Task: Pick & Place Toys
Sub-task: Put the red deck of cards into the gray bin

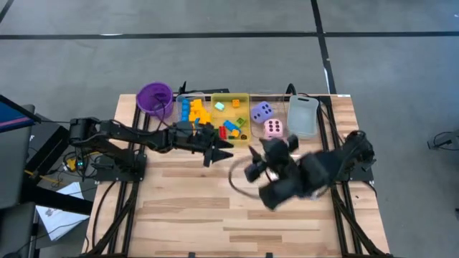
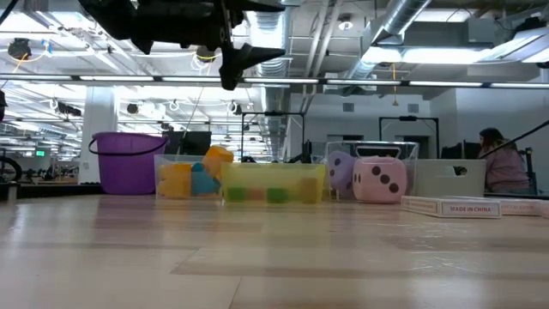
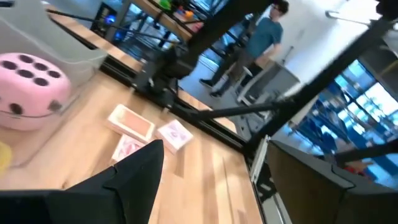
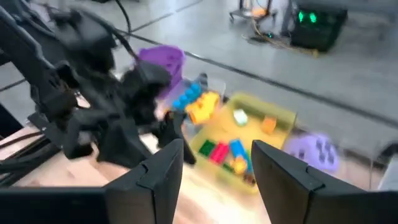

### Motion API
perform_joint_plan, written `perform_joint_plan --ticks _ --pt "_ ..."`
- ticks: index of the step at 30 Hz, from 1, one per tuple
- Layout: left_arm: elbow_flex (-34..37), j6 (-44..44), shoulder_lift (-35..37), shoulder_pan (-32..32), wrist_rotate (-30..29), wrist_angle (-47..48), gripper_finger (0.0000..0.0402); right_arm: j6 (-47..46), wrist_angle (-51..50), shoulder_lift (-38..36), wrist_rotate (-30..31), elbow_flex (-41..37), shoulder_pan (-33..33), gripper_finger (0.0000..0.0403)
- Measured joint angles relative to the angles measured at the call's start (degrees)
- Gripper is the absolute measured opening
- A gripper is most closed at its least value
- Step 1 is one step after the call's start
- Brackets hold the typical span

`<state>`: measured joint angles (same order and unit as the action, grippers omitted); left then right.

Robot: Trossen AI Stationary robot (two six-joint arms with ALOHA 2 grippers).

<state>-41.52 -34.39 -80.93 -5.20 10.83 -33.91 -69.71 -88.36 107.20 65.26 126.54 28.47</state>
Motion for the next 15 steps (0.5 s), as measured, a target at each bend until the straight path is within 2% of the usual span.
perform_joint_plan --ticks 3,6,12,15 --pt "0.0 0.99 0.0 1.4 -0.22 0.0 0.0278 -10.47 -1.33 1.44 0.18 -5.39 2.03 0.018" --pt "0.0 1.02 0.0 1.97 -0.28 0.26 0.0278 -21.44 -1.2 3.82 -3.04 -11.95 2.99 0.0169" --pt "0.0 0.99 0.0 1.95 -0.28 0.46 0.0278 -48.09 -1.38 9.04 -13.38 -20.97 7.29 0.0147" --pt "0.0 1.0 0.0 1.95 -0.28 0.46 0.0278 -54.57 -1.52 10.67 -20.5 -22.68 9.65 0.0144"
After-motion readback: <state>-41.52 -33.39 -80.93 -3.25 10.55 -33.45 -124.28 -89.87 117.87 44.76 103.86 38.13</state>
